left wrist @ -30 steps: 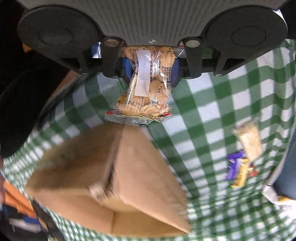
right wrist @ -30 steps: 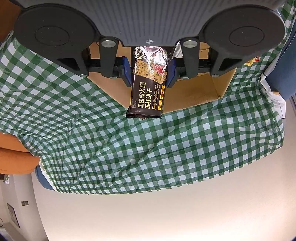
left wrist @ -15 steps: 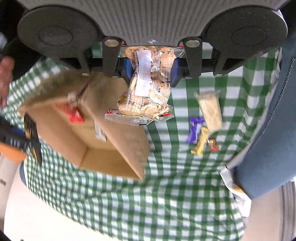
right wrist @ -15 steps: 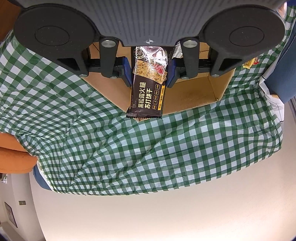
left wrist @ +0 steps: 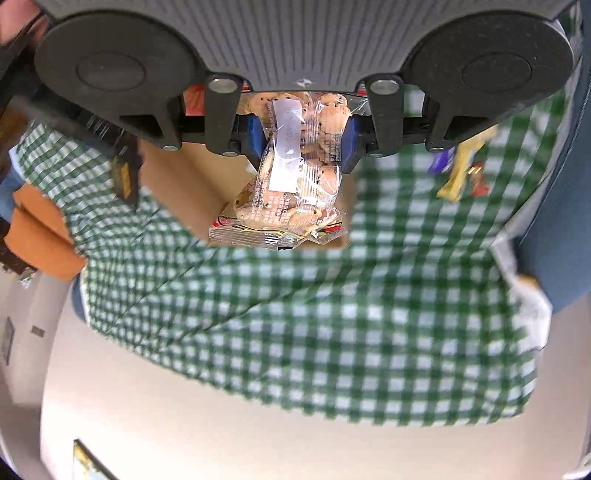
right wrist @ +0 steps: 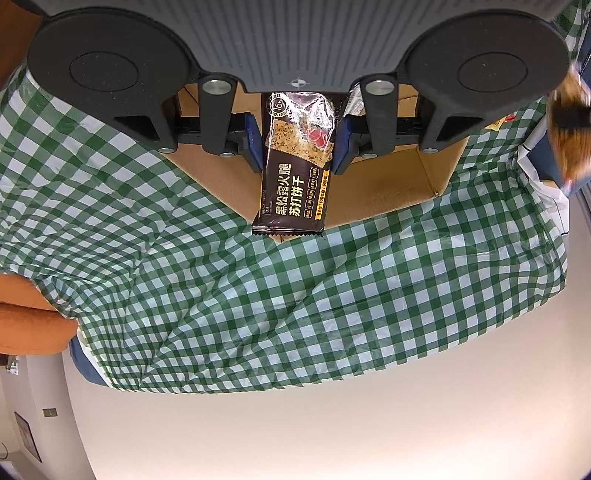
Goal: Organize snacks
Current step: 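Lift and carry the cookie bag and dark biscuit bar over the box with both tools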
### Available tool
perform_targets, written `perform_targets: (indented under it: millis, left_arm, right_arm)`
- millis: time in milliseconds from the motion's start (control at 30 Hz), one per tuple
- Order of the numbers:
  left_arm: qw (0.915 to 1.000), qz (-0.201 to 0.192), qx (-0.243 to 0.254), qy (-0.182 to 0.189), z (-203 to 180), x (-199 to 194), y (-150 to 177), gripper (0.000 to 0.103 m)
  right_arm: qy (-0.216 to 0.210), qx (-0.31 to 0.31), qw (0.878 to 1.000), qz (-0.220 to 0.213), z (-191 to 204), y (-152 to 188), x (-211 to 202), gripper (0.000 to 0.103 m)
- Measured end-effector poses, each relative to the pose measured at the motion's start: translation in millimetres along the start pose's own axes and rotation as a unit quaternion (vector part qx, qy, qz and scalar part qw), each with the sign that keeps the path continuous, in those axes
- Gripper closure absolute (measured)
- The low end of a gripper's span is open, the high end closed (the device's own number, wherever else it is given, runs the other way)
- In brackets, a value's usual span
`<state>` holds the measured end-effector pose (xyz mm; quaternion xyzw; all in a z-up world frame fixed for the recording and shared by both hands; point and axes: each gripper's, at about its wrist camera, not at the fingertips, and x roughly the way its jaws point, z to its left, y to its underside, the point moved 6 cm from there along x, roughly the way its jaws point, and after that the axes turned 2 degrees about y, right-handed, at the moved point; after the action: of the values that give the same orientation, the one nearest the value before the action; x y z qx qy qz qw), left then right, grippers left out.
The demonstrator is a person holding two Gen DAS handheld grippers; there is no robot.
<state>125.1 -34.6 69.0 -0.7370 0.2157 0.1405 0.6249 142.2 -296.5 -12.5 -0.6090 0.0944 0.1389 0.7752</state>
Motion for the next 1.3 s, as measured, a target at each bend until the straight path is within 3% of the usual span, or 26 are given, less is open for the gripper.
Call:
perform_targets:
  millis: [233, 500, 800, 1300]
  left_arm:
    - [0.9991, -0.019, 0.022, 0.032, -51, 24, -37, 0.057]
    - [0.9976, -0.014, 0.037, 0.056, -91, 61, -60, 0.057]
    - [0.9974, -0.009, 0.034, 0.063, -109, 82, -73, 0.057]
    - [0.9973, -0.011, 0.038, 0.062, -115, 86, -80, 0.057]
  right_arm:
    - [0.005, 0.006, 1.000, -0.001, -1, 0, 1, 0.062]
    - [0.010, 0.011, 1.000, -0.004, -4, 1, 1, 0.062]
    - [0.012, 0.014, 1.000, -0.005, -7, 0, 1, 0.062]
    - [0.012, 0.014, 1.000, -0.006, -6, 0, 0, 0.062]
